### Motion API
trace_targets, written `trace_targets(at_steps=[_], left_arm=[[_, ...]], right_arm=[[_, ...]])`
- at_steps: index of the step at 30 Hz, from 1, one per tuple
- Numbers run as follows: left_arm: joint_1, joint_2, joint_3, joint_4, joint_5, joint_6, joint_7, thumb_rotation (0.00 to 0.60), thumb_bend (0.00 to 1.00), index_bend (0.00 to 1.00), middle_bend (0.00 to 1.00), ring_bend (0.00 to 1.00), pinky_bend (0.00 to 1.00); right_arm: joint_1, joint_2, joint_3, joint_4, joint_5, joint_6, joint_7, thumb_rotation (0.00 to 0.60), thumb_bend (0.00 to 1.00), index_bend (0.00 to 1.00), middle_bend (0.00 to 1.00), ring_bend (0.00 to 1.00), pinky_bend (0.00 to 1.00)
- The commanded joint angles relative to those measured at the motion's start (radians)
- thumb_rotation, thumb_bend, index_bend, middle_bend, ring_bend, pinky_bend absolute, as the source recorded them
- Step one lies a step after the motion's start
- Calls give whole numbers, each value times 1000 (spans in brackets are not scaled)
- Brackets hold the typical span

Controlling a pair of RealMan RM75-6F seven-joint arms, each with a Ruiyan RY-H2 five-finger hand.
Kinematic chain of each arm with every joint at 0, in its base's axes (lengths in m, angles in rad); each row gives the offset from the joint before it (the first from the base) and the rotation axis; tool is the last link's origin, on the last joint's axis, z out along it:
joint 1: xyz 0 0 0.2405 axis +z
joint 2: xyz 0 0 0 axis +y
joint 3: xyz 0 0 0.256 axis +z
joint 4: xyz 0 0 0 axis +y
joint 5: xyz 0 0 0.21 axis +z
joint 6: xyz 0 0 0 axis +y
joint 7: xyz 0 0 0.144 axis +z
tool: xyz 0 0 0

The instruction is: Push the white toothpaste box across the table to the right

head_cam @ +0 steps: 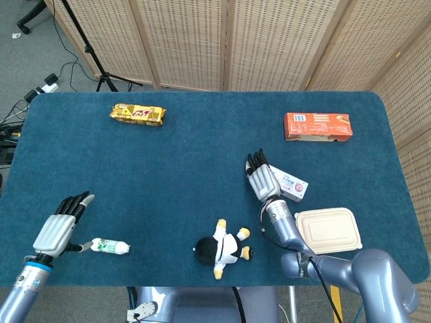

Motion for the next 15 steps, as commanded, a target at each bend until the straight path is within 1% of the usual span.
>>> trace_targets(at_steps=[1,15], left_arm=[[0,0,0,0,1,0,0,600,0,0,0,0,0],[1,1,-1,-3,1,2,3,600,0,0,0,0,0]], right_arm=[[-2,8,0,6,6,1,-4,600,852,91,0,0,7],[-21,51,0,10,43,5,-13,600,852,91,0,0,7]])
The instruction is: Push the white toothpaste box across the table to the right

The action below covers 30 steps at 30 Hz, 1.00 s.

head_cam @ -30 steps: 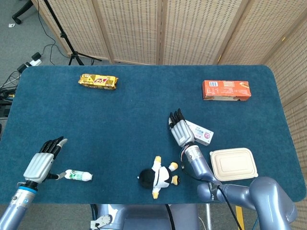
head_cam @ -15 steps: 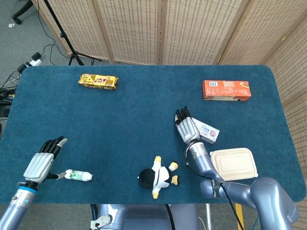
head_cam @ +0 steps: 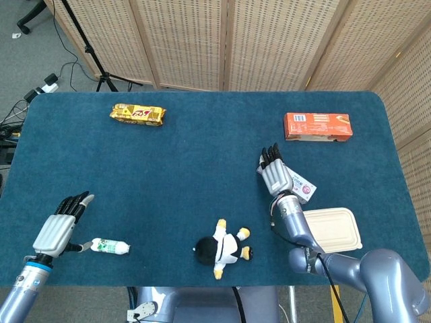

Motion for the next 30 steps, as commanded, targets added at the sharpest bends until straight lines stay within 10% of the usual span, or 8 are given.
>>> trace_targets(at_steps=[1,30], left_arm=[[0,0,-1,0,0,1,-1,600,0,0,0,0,0],[1,5,-1,2,8,4,-18,600,0,0,0,0,0]], right_arm=[[-4,6,-1,1,4,0,2,600,852,91,0,0,7],[6,-32,6,-55,6,58,-30,600,775,91,0,0,7]])
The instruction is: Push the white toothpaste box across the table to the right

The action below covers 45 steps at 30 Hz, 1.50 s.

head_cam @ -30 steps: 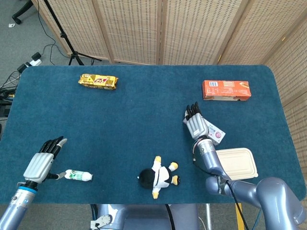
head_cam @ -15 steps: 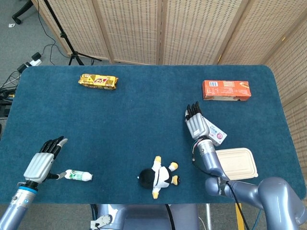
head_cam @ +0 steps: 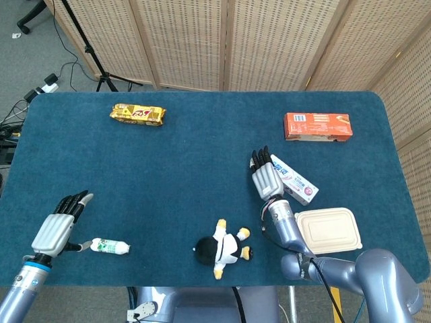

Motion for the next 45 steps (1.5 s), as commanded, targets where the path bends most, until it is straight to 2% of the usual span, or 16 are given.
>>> trace_targets(at_steps=[1,20,45], left_arm=[[-1,-1,1,1,0,-2,1,600,0,0,0,0,0],[1,1,-3,-3,-5,1,-1,600,0,0,0,0,0],[3,0,-2,-6,-1,6,8,600,0,0,0,0,0]], right_arm=[[-6,-2,-3,14,5,-8,9,600,775,91,0,0,7],[-44,10,-20,110,5,-42,48,600,775,91,0,0,7],[-69,18,9,252,15,-103,87,600,775,91,0,0,7]])
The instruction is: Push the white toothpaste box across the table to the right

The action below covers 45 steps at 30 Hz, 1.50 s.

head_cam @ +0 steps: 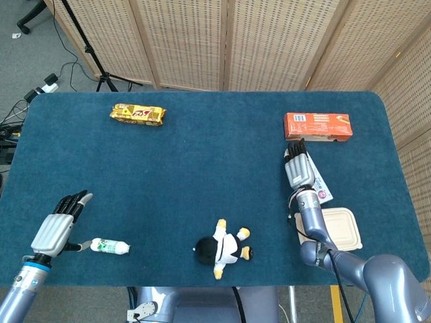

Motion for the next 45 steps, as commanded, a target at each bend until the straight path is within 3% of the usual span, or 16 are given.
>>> trace_targets(at_steps=[1,6,13,22,26,35,39,45], left_arm=[[1,0,0,-1,0,1,1,600,0,0,0,0,0],[1,1,-1,-2,1,4,-2,600,0,0,0,0,0],[1,0,-1,2,3,5,-4,600,0,0,0,0,0],[4,0,-1,6,10,15,-4,600,0,0,0,0,0],[6,-10,-6,19,5,22,14,600,0,0,0,0,0],[15,-24,-4,27,15,47,54,600,0,0,0,0,0],[22,-23,1,13,32,66,74,600,0,0,0,0,0],[31,-25,8,3,50,88,103,600,0,0,0,0,0]], right_arm=[[-4,2,6,5,4,-2,3,600,775,91,0,0,7],[-12,17,9,-20,-10,8,13,600,775,91,0,0,7],[-16,73,15,-149,-58,67,22,600,775,91,0,0,7],[-26,189,37,-443,-130,191,29,600,775,91,0,0,7],[-70,263,5,-636,-239,282,76,600,775,91,0,0,7],[-204,337,-87,-796,-434,428,258,600,768,91,0,0,7],[-285,359,-141,-772,-537,490,386,600,676,91,0,0,7],[-387,372,-182,-715,-610,554,565,600,388,91,0,0,7]])
